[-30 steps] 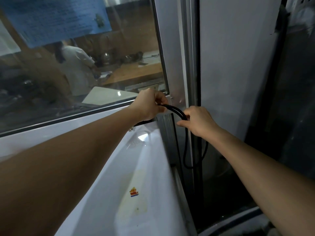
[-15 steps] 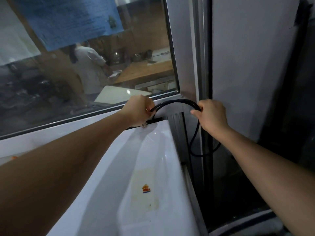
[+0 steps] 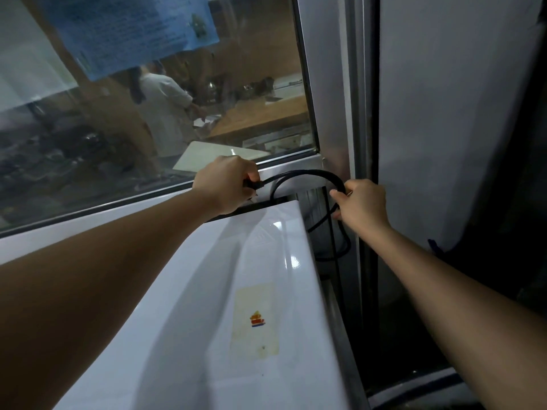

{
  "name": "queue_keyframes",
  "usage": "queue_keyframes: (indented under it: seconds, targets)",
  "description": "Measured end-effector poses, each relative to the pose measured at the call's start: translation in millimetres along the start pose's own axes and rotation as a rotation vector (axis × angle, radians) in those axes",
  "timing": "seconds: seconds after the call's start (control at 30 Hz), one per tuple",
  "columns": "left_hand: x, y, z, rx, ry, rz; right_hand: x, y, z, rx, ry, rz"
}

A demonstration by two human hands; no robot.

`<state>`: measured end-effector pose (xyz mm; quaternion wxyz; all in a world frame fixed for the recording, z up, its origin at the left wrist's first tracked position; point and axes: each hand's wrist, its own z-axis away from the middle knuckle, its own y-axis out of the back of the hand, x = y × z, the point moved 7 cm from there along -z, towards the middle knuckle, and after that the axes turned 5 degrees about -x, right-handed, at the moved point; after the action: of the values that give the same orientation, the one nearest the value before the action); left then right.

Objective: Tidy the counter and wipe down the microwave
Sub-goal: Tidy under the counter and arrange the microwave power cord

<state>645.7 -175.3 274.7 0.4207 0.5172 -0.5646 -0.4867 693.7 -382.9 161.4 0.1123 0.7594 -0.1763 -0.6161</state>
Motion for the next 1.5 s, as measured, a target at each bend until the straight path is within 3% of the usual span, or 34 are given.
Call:
queue_keyframes:
  seconds: [0.13,0.53,0.93,1.17,1.5]
  targets:
    - [5,-4,-1,0.000,-0.032,-0.006,16,-17,1,-0.077,-0.071,-0.091]
    - [12,-24,1,-0.018,-0.057,-0.055,56,-64,13,-0.383,-0.141,-0.015]
    - [9,-18,1,0.044,-0.025,-0.062,63,-55,6,-0.251,-0.184,0.126]
    - [12,-12,2,0.066,-0.045,-0.119,57,-80,5,-0.256,-0.228,-0.162]
    - [14,-18,1,0.060,-0.034,-0.118,77,-81,13,-0.417,-0.209,-0.015]
